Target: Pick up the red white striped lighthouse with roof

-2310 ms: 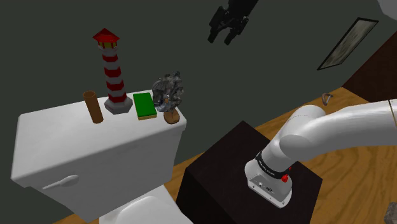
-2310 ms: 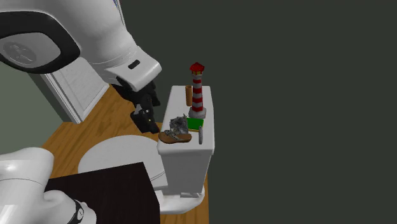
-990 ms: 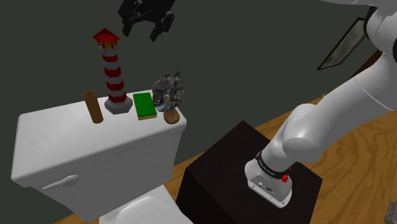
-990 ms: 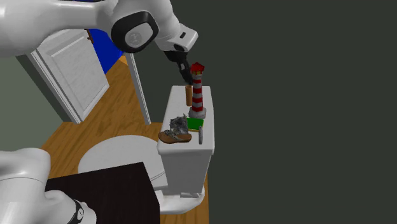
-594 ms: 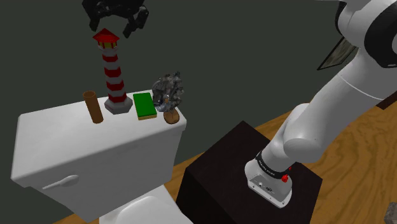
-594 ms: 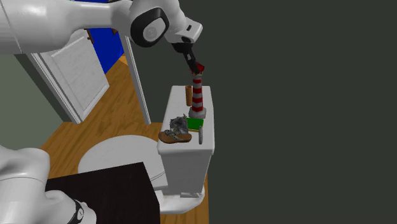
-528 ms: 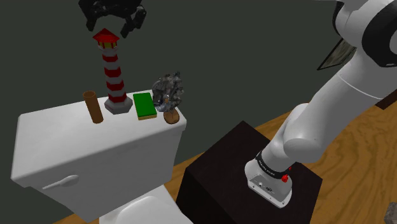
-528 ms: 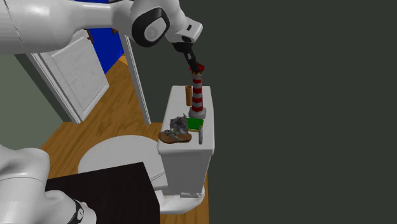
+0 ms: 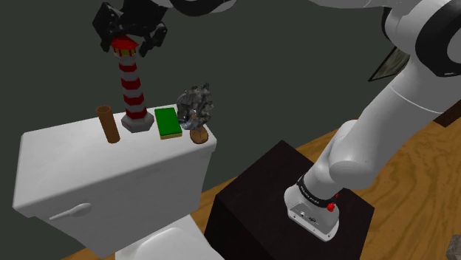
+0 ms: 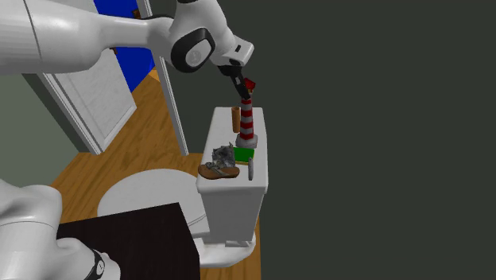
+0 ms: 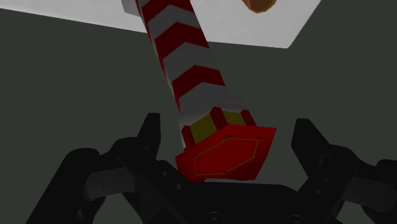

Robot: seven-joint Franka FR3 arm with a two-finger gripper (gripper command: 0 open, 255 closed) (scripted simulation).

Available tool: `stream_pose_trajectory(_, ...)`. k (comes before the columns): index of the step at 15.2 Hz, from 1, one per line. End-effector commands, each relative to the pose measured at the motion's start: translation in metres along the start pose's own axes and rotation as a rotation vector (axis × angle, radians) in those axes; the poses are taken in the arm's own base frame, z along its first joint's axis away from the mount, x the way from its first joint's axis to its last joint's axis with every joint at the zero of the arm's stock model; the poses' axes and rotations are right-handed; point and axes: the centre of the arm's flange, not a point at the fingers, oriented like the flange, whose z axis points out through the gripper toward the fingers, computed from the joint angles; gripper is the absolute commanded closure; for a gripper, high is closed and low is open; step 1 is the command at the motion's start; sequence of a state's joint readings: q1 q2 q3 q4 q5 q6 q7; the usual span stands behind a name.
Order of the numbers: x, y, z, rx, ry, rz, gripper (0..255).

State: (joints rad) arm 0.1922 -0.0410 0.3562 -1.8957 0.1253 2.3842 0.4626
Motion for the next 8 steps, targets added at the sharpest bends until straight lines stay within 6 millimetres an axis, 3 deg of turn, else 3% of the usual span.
stream_pose_trajectory(1, -0.0013, 0.0008, 0.0026, 0.0, 0.001, 0.0, 0)
stream_pose_trajectory(2, -0.0013, 0.001, 0.0024, 0.0, 0.001, 0.0, 255)
stream_pose_trajectory(8, -0.0012, 0.001, 0.0026, 0.0, 0.001, 0.0, 255)
